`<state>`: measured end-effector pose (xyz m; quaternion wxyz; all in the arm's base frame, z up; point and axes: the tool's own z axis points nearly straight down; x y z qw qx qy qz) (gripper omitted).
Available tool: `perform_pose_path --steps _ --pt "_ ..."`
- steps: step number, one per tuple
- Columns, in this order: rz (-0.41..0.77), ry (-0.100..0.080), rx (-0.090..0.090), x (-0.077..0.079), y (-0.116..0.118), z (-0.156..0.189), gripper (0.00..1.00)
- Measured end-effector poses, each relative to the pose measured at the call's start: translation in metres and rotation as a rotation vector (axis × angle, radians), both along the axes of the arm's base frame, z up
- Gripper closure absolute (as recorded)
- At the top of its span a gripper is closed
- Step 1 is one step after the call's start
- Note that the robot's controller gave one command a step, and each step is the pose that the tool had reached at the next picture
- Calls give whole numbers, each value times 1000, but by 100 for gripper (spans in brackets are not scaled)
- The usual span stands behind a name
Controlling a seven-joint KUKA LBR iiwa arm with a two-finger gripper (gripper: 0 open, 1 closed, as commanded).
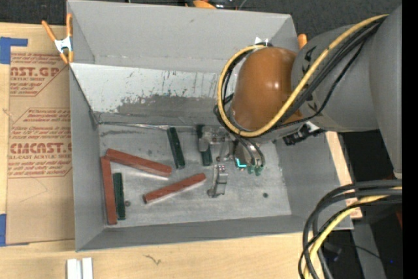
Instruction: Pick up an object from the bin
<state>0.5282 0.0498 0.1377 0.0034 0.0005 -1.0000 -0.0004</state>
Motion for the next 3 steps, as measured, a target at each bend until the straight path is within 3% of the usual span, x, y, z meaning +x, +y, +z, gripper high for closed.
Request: perform_pose_path --steps 1,2,3 --pt "178 -13 0 -26 30 -67 0" --pt "177 -8 1 -27 30 -68 100" --pt "227 -17 1 -21 37 75 100"
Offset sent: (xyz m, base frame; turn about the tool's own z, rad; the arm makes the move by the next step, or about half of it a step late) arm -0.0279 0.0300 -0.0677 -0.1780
